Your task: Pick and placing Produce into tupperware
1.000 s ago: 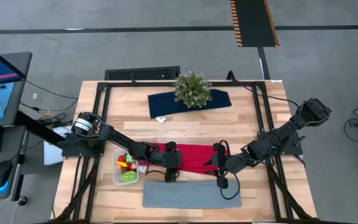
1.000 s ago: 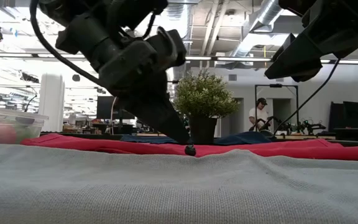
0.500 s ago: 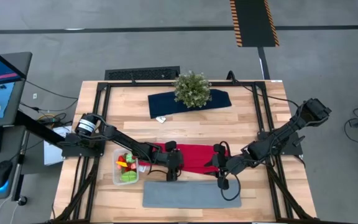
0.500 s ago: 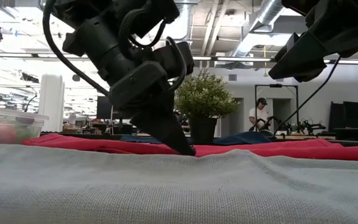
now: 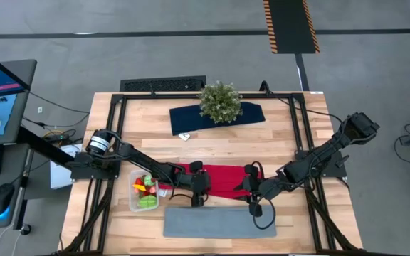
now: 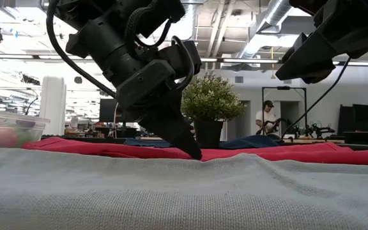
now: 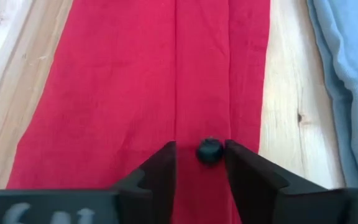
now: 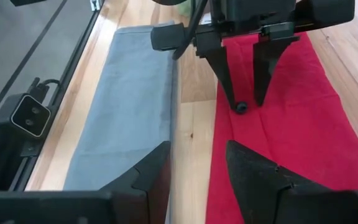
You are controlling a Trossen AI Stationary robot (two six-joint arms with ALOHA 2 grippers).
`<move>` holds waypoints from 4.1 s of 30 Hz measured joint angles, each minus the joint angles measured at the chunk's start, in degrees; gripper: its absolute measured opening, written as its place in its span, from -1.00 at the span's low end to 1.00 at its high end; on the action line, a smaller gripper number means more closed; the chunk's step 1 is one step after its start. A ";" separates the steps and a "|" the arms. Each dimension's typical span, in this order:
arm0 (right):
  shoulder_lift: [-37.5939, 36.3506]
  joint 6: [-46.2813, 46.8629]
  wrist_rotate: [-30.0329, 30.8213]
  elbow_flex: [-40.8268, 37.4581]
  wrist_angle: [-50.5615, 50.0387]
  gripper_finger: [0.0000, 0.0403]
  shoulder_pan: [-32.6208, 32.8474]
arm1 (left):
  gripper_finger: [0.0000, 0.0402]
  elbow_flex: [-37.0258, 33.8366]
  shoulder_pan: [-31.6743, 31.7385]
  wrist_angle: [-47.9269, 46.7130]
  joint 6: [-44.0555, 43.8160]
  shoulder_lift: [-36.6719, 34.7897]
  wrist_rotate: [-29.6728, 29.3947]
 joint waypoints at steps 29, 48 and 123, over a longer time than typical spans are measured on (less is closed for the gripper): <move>0.00 0.02 0.01 0.00 0.00 -0.13 0.02 | -1.00 0.02 0.00 -0.35 1.44 0.00 0.43; 0.00 0.09 0.02 0.00 0.02 -0.13 0.01 | -0.28 1.44 1.40 0.51 -0.61 0.00 1.63; 0.02 1.55 0.00 0.02 -0.48 -0.13 0.15 | -0.73 11.20 -2.16 -12.09 3.82 1.27 -4.46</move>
